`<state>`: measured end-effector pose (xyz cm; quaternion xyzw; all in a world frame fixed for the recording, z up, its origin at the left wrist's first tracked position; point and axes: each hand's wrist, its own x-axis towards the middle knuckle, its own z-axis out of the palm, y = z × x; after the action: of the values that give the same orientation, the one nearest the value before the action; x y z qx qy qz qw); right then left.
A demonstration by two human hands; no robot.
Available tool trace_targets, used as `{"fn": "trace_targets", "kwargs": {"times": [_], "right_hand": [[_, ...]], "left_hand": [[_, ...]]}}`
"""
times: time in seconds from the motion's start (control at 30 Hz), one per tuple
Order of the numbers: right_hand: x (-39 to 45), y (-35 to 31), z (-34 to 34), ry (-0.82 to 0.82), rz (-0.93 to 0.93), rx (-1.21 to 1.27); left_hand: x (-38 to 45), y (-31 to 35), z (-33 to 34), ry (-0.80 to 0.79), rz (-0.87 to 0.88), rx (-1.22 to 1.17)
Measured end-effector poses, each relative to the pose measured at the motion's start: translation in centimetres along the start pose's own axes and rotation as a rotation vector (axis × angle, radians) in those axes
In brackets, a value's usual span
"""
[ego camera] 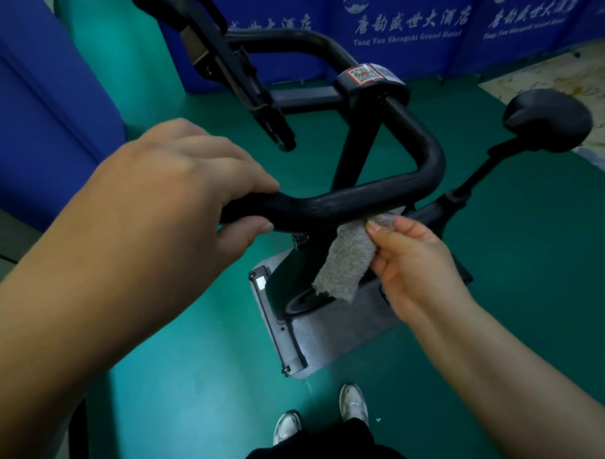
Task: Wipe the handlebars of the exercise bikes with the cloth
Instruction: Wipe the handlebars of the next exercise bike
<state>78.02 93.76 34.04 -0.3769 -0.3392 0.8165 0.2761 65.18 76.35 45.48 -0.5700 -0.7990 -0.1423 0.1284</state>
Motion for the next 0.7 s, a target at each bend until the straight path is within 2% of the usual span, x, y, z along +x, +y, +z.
{"fn": "trace_targets", "kwargs": {"times": [0.27, 0.47, 0.6, 0.7], "right_hand": [[0.5, -0.9, -3.0, 0.039, -0.137, -0.101], [-2.0, -1.0, -6.2, 0.035, -0.280, -0.235], [-4.4, -0.8, -9.1, 0.102, -0.315, -0.260], [-6.5, -0.6, -11.8, 0.193, -0.376, -0.309]], "left_hand": [[0.8, 1.7, 0.8, 0.027, 0.043, -0.042], [2.0, 5.0, 2.1, 0.109, 0.214, -0.140], [3.0, 7.6, 4.4, 0.072, 0.367, -0.253], [3.6, 9.7, 7.0, -0.020, 0.453, -0.315]]}}
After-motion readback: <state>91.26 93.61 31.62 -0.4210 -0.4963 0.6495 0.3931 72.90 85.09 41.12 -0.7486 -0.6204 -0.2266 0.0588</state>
